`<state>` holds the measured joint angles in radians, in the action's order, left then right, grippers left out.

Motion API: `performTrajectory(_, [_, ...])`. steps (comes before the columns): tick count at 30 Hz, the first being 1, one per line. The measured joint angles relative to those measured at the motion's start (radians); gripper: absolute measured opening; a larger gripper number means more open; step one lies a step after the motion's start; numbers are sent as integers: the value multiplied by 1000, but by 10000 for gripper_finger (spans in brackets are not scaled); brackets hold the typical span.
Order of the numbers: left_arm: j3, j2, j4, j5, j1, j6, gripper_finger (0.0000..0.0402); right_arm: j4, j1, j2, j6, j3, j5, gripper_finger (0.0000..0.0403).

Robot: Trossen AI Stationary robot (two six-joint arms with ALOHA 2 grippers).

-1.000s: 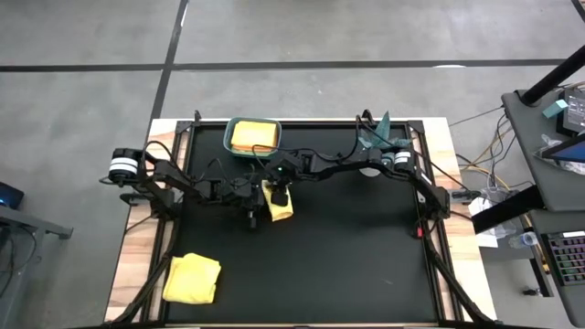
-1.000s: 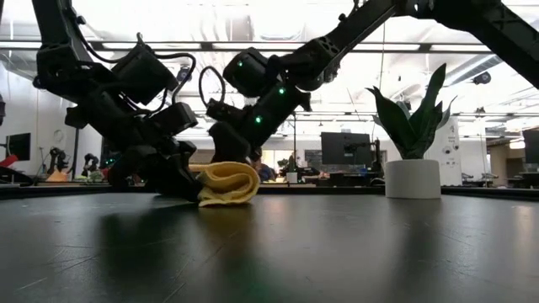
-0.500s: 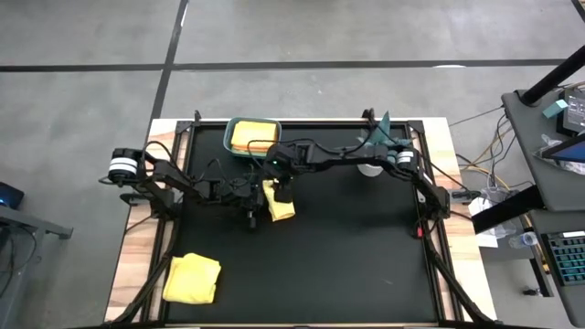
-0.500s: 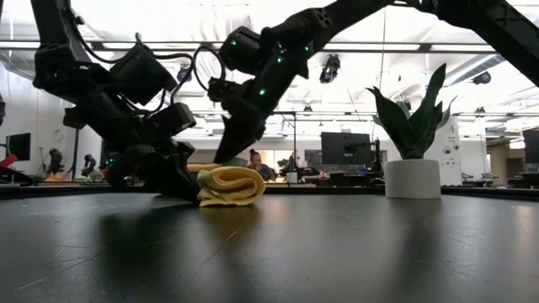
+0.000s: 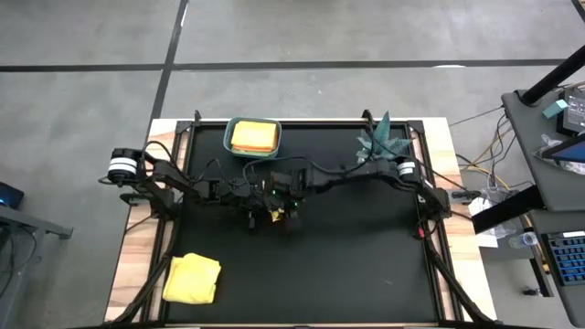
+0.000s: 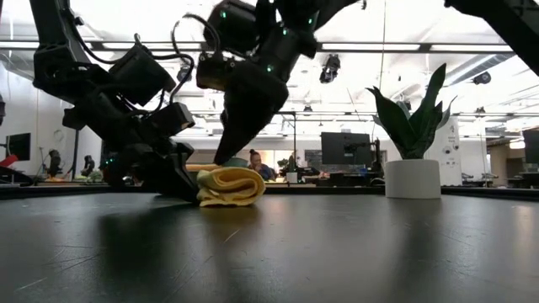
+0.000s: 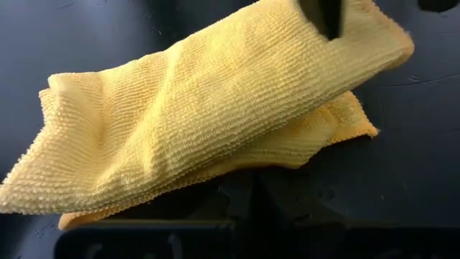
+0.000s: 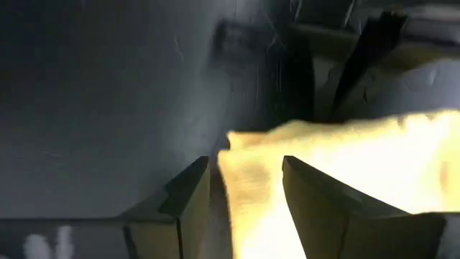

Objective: Fold microfiber towels
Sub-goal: Fold the right yellow microfiber cloth

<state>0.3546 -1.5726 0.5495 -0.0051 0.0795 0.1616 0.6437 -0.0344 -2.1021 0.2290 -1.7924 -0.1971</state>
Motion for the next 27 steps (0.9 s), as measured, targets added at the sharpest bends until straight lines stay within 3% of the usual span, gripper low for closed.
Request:
performTrajectory(5, [-1, 0, 5, 6, 0, -1, 0, 47, 62, 0, -8, 2, 237, 167])
performTrajectory(8, [0, -2, 15, 3, 0, -2, 0, 41, 86, -3, -8, 2, 319, 165])
performTrajectory(22, [4, -3, 20, 2, -1, -2, 0, -73, 91, -38, -62, 53, 359, 150])
performTrajectory(27, [4, -3, 22, 0, -1, -2, 0, -84, 91, -40, -36, 53, 359, 63])
